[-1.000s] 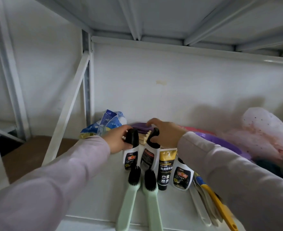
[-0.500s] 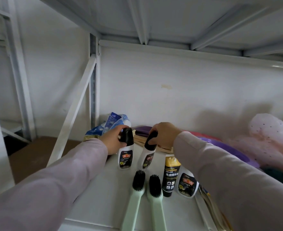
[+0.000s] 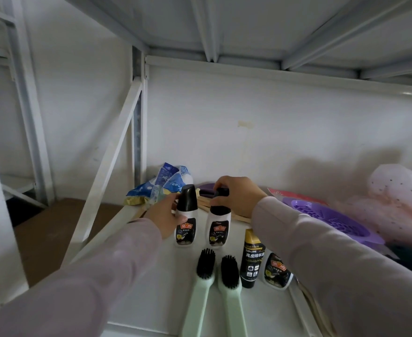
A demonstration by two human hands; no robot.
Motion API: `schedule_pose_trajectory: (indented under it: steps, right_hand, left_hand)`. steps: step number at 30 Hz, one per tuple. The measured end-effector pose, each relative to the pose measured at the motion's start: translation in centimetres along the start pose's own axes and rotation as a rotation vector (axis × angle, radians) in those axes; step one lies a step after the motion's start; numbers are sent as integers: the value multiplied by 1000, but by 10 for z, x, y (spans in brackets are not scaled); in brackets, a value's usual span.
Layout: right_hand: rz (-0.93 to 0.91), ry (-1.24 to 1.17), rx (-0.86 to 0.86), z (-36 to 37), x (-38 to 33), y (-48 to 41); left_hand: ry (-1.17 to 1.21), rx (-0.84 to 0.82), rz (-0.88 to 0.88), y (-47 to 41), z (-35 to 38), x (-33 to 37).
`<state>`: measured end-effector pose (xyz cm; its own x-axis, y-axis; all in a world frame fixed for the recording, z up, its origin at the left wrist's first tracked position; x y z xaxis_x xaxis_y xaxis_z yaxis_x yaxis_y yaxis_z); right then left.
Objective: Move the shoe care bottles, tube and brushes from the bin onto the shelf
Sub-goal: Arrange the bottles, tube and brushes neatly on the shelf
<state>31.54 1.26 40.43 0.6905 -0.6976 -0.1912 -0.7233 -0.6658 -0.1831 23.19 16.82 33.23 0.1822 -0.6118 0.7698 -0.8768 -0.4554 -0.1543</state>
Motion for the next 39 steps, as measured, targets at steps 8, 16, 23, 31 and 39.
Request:
schedule_pose_trajectory:
  steps: [8,16,23,31,39]
  right_hand:
    - [45,-20,-23,6,8,3]
    - [10,-37,-25,-3,15,15]
    - [11,-105,166,-36,44,55]
    - [66,-267,131,-8,90,116]
    - [165,-253,51,20,103,126]
  left_hand:
    - [54,39,16,2,4,-1]
    - [76,35,-29,1,1,-8]
    - [164,411,269,26,-1,-1]
    - [260,-2,471,64,55,52]
    - [-88,-244,315,66,96,69]
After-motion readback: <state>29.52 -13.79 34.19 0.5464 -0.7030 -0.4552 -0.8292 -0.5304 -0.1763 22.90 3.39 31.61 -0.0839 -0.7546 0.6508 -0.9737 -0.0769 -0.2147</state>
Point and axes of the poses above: each hand's wrist, its own y-axis away from the middle knuckle, its own z-axis out of the palm, x = y × z, the point moved 2 cm from there along -y, towards the middle knuckle, and after that the axes turned 9 degrees about y, right-handed, at the moved point
